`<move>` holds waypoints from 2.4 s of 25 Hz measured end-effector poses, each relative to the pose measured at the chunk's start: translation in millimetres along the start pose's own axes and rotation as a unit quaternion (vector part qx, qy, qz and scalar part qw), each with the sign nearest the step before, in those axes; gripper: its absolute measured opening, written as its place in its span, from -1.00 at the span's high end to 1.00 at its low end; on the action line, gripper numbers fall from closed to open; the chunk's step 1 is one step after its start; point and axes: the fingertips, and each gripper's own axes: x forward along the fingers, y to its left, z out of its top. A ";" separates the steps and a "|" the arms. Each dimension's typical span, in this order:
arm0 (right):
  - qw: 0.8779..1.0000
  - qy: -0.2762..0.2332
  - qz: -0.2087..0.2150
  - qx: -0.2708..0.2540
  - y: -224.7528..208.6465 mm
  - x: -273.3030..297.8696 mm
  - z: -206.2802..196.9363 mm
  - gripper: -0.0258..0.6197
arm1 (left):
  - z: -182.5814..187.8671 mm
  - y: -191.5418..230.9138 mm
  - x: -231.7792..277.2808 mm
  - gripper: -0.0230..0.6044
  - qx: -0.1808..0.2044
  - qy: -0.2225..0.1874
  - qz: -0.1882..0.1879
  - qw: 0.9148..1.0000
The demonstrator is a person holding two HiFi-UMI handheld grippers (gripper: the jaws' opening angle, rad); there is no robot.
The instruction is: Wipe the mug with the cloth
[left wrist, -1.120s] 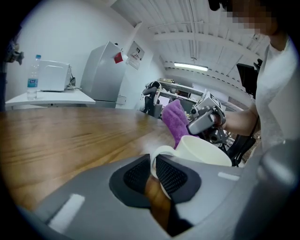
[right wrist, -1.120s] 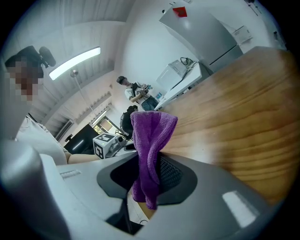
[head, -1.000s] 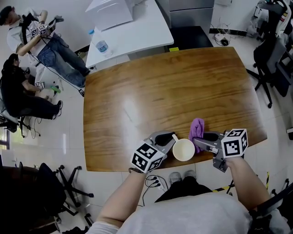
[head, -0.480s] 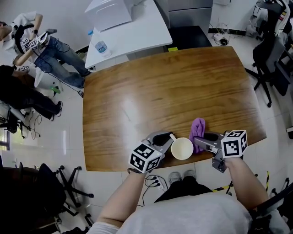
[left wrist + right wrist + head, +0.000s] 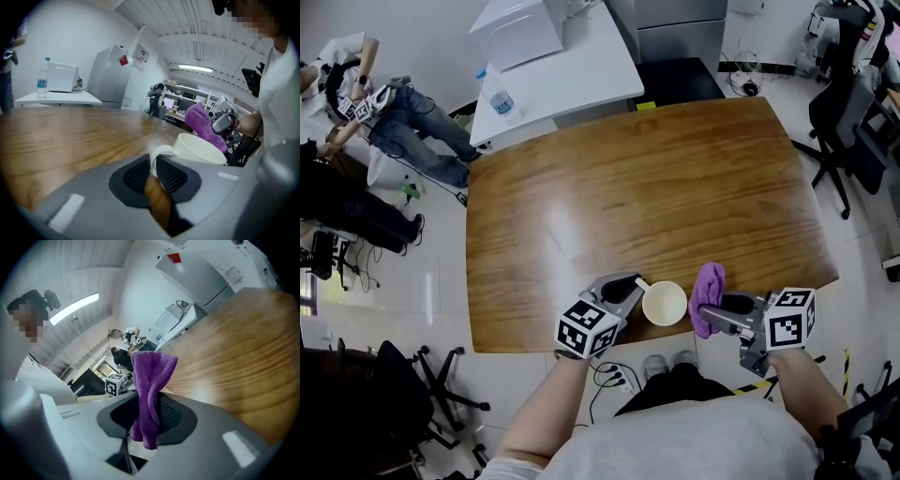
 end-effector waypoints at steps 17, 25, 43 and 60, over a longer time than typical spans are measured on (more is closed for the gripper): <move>0.996 0.065 -0.053 0.029 -38.0 30.7 -56.6 0.59 | -6.1 -2.8 -9.5 0.82 -0.003 -0.010 0.020 1.000; 0.997 0.041 -0.055 0.030 -29.1 13.0 -50.6 0.59 | -5.0 3.6 -6.1 0.83 -0.011 -0.016 0.044 0.999; 0.998 0.011 -0.036 0.040 -16.6 -0.6 -46.3 0.59 | -2.8 3.0 -9.7 0.82 -0.033 -0.031 0.098 0.994; 0.995 0.017 -0.078 0.063 -45.5 10.8 -59.5 0.59 | -15.9 -20.7 -18.7 0.78 -0.048 -0.028 0.075 0.996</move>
